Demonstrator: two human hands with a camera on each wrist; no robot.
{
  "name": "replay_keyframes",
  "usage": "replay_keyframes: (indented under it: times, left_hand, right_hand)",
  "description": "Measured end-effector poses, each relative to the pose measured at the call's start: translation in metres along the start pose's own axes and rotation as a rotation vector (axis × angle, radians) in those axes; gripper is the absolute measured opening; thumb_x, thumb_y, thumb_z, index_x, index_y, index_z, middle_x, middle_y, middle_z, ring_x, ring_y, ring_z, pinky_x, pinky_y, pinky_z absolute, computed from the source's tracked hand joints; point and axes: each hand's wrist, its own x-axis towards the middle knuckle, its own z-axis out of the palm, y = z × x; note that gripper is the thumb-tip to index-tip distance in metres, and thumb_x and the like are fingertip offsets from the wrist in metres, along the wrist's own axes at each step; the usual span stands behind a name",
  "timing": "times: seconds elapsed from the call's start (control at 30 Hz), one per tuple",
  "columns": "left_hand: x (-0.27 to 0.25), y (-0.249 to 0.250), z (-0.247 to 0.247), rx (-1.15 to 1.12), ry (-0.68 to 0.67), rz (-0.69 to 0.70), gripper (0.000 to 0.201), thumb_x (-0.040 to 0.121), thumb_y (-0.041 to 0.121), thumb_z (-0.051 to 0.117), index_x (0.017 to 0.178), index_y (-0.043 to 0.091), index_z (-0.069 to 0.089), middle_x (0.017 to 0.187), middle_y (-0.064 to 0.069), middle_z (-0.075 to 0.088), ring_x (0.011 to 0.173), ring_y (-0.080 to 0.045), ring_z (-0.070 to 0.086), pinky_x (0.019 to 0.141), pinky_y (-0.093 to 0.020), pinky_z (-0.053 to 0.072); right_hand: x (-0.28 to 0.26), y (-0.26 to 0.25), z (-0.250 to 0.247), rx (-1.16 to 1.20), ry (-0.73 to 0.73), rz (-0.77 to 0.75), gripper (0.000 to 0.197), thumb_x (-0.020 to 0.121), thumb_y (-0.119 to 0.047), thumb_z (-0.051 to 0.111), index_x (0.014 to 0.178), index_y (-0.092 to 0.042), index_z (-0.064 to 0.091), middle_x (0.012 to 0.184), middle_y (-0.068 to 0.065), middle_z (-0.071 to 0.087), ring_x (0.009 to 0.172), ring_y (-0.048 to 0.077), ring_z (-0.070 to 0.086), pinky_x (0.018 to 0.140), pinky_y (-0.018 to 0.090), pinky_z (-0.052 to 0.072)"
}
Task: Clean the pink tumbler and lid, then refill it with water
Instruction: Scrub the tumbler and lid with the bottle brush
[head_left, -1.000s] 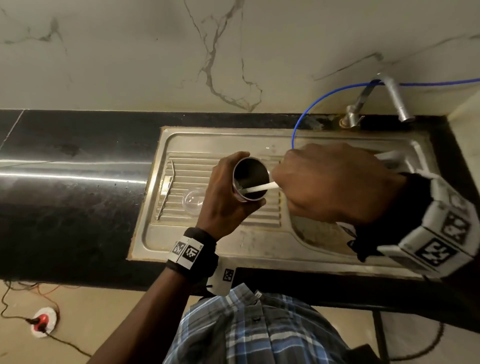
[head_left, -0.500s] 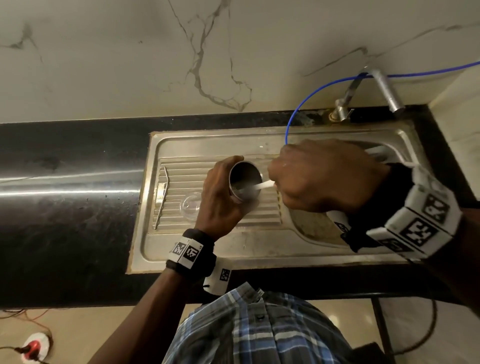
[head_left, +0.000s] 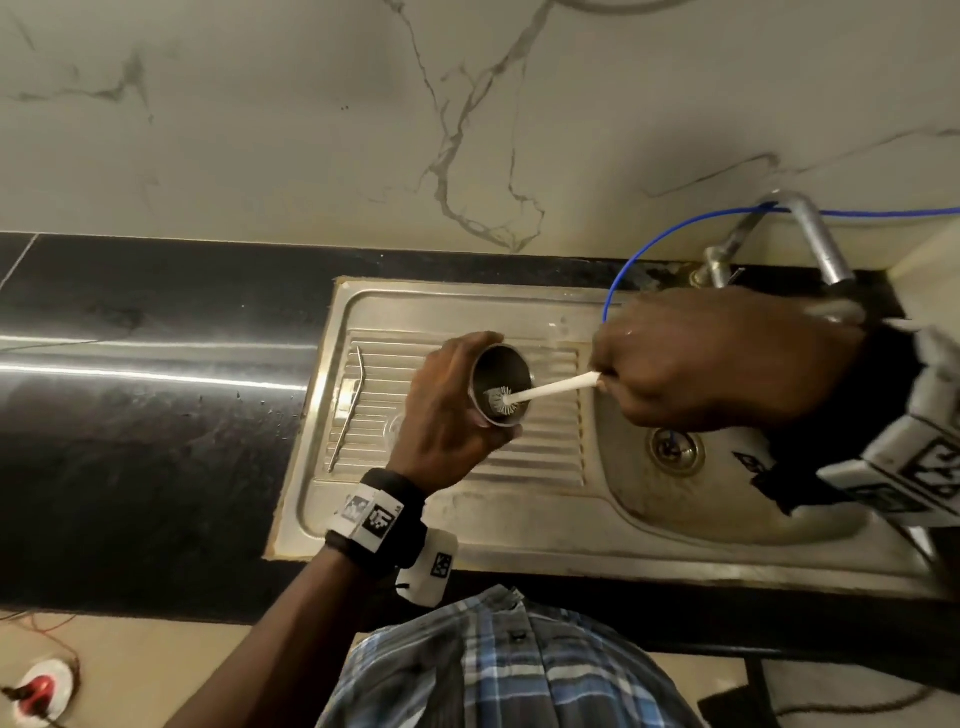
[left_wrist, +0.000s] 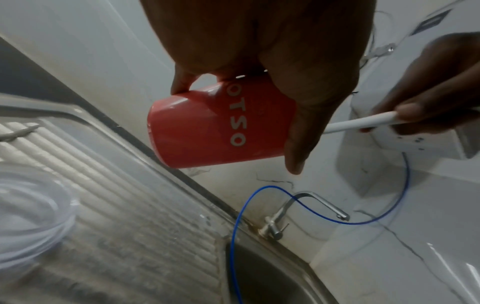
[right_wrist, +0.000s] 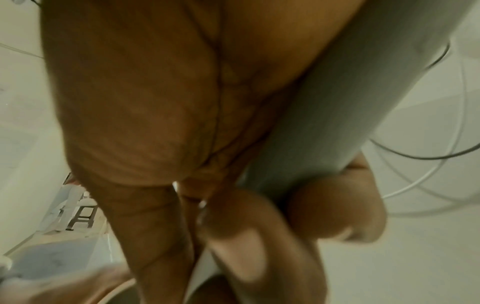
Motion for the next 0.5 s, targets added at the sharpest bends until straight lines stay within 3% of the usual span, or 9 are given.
replay_keyframes:
  times: [0.13, 0.27, 0.33, 0.5]
  left_hand:
    - [0.006, 0.013, 0.007, -0.026, -0.041, 0.019, 0.095, 0.066, 0.038, 0.093, 0.148, 0.023, 0.046, 0.144, 0.001, 0.056, 0.128, -0.022, 0.054, 0.101, -0.051, 0.050]
    - [0.004, -0.007, 0.001, 0.001, -0.017, -0.042, 0.093, 0.067, 0.035, 0.093, 0.148, 0.019, 0.049, 0.143, 0.000, 0.057, 0.127, -0.023, 0.054, 0.101, -0.055, 0.050]
    - [0.005, -0.010, -0.001, 0.008, -0.006, -0.060, 0.093, 0.068, 0.033, 0.094, 0.148, 0.020, 0.049, 0.143, -0.001, 0.057, 0.127, -0.023, 0.053, 0.101, -0.056, 0.050]
    - [0.009, 0.012, 0.006, 0.024, -0.055, -0.012, 0.095, 0.065, 0.042, 0.090, 0.147, 0.029, 0.045, 0.143, 0.004, 0.056, 0.127, -0.023, 0.053, 0.099, -0.056, 0.049]
  right_hand:
    - [0.015, -0.003, 0.002, -0.012, -0.012, 0.005, 0.026, 0.099, -0.034, 0.052, 0.075, -0.028, 0.043, 0.074, -0.007, 0.048, 0.064, 0.007, 0.047, 0.061, 0.032, 0.046]
    - [0.008, 0.012, -0.010, -0.031, -0.018, 0.021, 0.015, 0.099, -0.036, 0.051, 0.091, -0.025, 0.059, 0.077, -0.006, 0.053, 0.067, 0.013, 0.055, 0.066, 0.036, 0.053]
    - [0.008, 0.014, -0.011, -0.037, -0.005, 0.019, 0.017, 0.099, -0.037, 0.050, 0.089, -0.025, 0.058, 0.076, -0.006, 0.052, 0.068, 0.015, 0.058, 0.065, 0.038, 0.054]
    - [0.019, 0.006, -0.003, -0.025, 0.015, 0.033, 0.014, 0.102, -0.035, 0.049, 0.089, -0.030, 0.049, 0.078, -0.006, 0.044, 0.064, 0.010, 0.044, 0.061, 0.032, 0.038]
